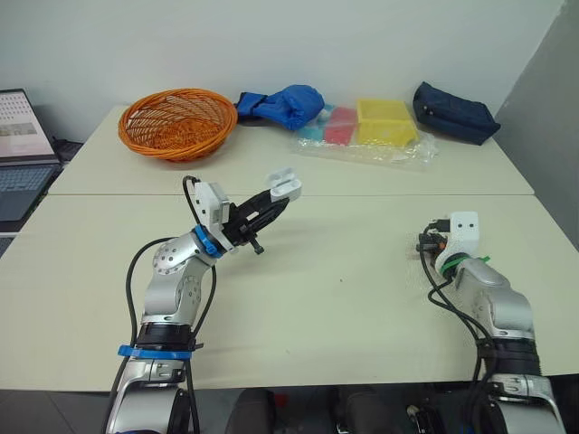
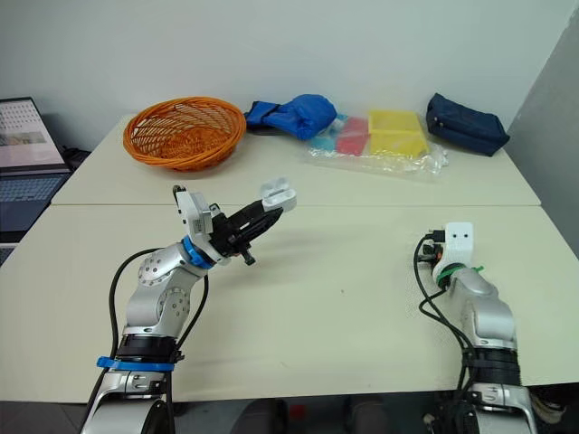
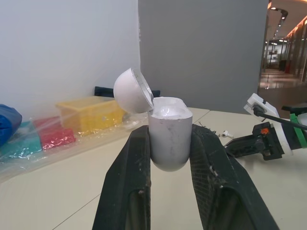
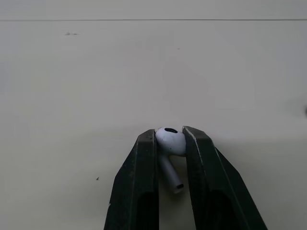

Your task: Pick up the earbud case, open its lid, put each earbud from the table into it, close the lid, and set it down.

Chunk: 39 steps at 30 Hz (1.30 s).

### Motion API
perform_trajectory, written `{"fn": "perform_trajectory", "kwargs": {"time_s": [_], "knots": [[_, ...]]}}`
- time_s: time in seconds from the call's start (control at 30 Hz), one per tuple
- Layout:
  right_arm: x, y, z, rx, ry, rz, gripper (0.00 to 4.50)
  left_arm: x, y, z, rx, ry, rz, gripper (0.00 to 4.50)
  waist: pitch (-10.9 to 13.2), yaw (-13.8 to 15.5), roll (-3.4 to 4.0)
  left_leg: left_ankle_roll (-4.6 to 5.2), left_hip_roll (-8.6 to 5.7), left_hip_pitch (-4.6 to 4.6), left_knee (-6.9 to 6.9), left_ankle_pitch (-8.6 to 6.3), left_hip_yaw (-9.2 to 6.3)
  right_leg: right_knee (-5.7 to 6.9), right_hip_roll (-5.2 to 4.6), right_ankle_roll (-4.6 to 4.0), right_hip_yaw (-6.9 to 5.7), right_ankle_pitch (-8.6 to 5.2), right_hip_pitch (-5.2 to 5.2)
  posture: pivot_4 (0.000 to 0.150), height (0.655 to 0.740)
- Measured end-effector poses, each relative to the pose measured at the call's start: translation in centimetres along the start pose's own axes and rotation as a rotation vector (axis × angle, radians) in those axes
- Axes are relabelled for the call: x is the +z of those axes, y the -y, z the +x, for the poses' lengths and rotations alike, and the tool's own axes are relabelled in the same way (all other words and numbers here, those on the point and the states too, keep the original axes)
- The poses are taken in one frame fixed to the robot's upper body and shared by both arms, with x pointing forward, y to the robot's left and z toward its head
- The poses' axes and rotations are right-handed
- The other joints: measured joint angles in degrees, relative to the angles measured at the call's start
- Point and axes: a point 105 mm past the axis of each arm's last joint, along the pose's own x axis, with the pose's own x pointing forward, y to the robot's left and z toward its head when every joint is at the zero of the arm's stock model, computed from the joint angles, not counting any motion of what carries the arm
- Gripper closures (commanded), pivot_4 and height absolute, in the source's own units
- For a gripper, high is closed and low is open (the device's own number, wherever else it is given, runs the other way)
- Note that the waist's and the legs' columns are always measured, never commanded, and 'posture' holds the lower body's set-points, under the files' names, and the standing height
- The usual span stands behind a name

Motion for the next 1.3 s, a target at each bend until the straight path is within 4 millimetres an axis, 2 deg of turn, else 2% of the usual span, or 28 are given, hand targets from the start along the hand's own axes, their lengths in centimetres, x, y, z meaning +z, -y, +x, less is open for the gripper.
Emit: {"fn": "perform_trajectory", "kwargs": {"time_s": [0.07, 0.13, 0.23, 0.3, 0.37, 0.5, 0.6, 0.77, 0.97, 1.3], "knots": [[0.3, -0.9, -1.2, 0.139, -0.025, -0.099, 4.08, -0.1, 0.1, 0.0, -0.007, 0.001, -0.002, 3.74, 0.04, 0.04, 0.07, 0.0, -0.01, -0.03, -0.03, 0.0, -0.01, -0.03, -0.01, 0.01, -0.01, -0.01, -0.01, 0.15, 0.74], [0.7, -2.3, -4.3, 0.386, -0.094, -0.301, 4.08, -0.6, 0.5, -0.6, -0.012, -0.009, -0.017, 3.74, 0.14, 0.07, 0.28, 0.0, -0.07, -0.01, -0.11, -0.01, 0.0, -0.14, -0.09, 0.08, -0.02, -0.05, 0.02, 0.15, 0.74], [0.8, -3.1, -7.0, 0.578, -0.177, -0.434, 4.08, -1.4, 1.1, -0.9, -0.02, -0.02, -0.044, 3.74, 0.14, 0.08, 0.23, 0.0, -0.05, -0.03, -0.07, -0.01, -0.06, -0.17, -0.07, 0.08, -0.1, -0.05, 0.04, 0.15, 0.74], [-0.5, -2.8, -9.0, 0.688, -0.313, -0.492, 4.08, -1.5, 1.5, -0.7, -0.022, -0.01, -0.053, 3.74, 0.15, 0.15, 0.22, 0.0, -0.08, -0.02, -0.04, -0.01, -0.06, -0.13, -0.11, 0.08, -0.11, -0.05, 0.06, 0.15, 0.74], [-1.3, -1.2, -10.2, 0.714, -0.445, -0.537, 4.08, -1.3, 1.7, -0.5, -0.016, 0.002, -0.052, 3.74, 0.16, 0.15, 0.21, 0.0, -0.11, 0.02, 0.03, -0.01, 0.01, -0.11, -0.18, 0.09, -0.04, -0.04, 0.06, 0.15, 0.74], [-2.3, 3.0, -10.7, 0.617, -0.589, -0.622, 4.08, -1.2, 2.2, -0.3, -0.005, 0.018, -0.054, 3.74, 0.15, 0.11, 0.2, 0.0, -0.14, 0.03, 0.06, -0.01, 0.04, -0.12, -0.24, 0.08, -0.03, -0.05, 0.06, 0.15, 0.74], [-3.1, 4.9, -10.9, 0.573, -0.646, -0.63, 4.08, -1.2, 2.4, -0.4, 0.015, 0.022, -0.056, 3.74, 0.16, 0.1, 0.21, 0.0, -0.14, 0.03, 0.01, -0.01, 0.04, -0.11, -0.22, 0.08, -0.03, -0.05, 0.04, 0.15, 0.74], [-3.4, 6.8, -11.4, 0.532, -0.701, -0.686, 4.08, -1.4, 2.6, -0.6, 0.031, 0.015, -0.063, 3.74, 0.16, 0.18, 0.21, 0.0, -0.14, 0.02, 0.01, -0.01, 0.02, -0.12, -0.2, 0.08, -0.05, -0.05, 0.05, 0.15, 0.74], [-3.8, 7.7, -11.8, 0.516, -0.734, -0.665, 4.08, -1.4, 2.9, -0.4, 0.028, 0.011, -0.07, 3.74, 0.15, 0.19, 0.2, -0.01, -0.18, 0.06, 0.09, -0.01, 0.0, -0.12, -0.23, 0.11, -0.06, -0.04, 0.14, 0.15, 0.74], [-4.1, 7.9, -11.8, 0.505, -0.722, -0.629, 4.08, -1.4, 2.9, -0.4, 0.024, 0.0, -0.081, 3.74, 0.12, 0.2, 0.14, -0.01, -0.17, 0.18, 0.09, -0.01, -0.03, -0.15, -0.23, 0.12, -0.1, -0.03, 0.3, 0.15, 0.74]]}}
